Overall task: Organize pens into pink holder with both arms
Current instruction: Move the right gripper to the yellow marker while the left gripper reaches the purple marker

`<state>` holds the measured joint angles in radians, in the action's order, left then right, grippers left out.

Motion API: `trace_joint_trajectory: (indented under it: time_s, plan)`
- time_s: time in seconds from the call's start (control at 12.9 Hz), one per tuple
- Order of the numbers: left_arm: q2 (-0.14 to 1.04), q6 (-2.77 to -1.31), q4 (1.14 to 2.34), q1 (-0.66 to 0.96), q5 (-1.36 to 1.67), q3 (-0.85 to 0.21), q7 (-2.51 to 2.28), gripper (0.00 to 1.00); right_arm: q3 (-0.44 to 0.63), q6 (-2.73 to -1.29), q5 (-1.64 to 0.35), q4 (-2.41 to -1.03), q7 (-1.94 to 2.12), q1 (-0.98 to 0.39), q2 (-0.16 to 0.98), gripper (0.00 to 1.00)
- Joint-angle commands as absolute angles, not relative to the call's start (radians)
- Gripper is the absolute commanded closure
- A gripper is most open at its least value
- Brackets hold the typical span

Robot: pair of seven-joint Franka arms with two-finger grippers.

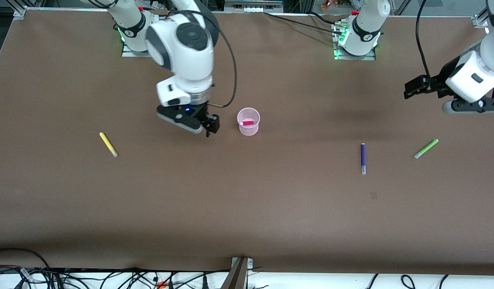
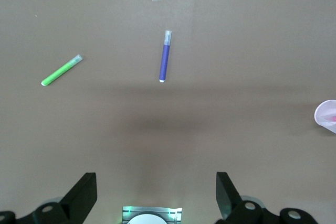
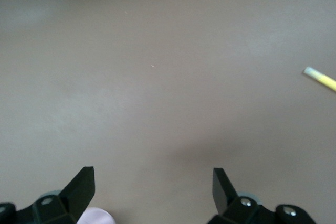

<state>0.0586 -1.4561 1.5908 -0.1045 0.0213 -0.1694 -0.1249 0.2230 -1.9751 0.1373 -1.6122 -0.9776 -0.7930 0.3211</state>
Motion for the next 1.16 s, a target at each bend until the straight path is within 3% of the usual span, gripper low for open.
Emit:
trace_joint_trajectory:
  time_s: [0.0, 0.16, 0.39, 0.85, 1.01, 1.09]
  plan:
    - [0.135, -1.436, 1.537, -0.107, -0.021, -0.167, -0.133, 0.00, 0.340, -1.834, 0.013, -1.568, -0.669, -0.793, 0.308, 0.01]
    - [0.242, -1.436, 1.508, -0.115, -0.073, -0.166, -0.115, 0.00, 0.417, -1.778, 0.006, -1.572, -0.431, -0.793, 0.307, 0.01]
    - [0.247, -1.442, 1.518, -0.109, -0.080, -0.170, -0.103, 0.00, 0.475, -1.741, 0.003, -1.614, -0.289, -0.792, 0.275, 0.01]
    - [0.176, -1.759, 1.856, -0.118, -0.075, -0.172, -0.077, 0.00, 0.496, -1.867, 0.005, -1.758, -0.273, -0.766, 0.204, 0.01]
    - [0.176, -1.929, 1.972, -0.118, -0.075, -0.172, -0.075, 0.00, 0.433, -1.868, 0.006, -1.759, -0.244, -0.686, 0.198, 0.01]
    - [0.178, -2.044, 2.052, -0.118, -0.075, -0.170, -0.075, 0.00, 0.345, -1.871, 0.008, -1.758, -0.235, -0.589, 0.190, 0.01]
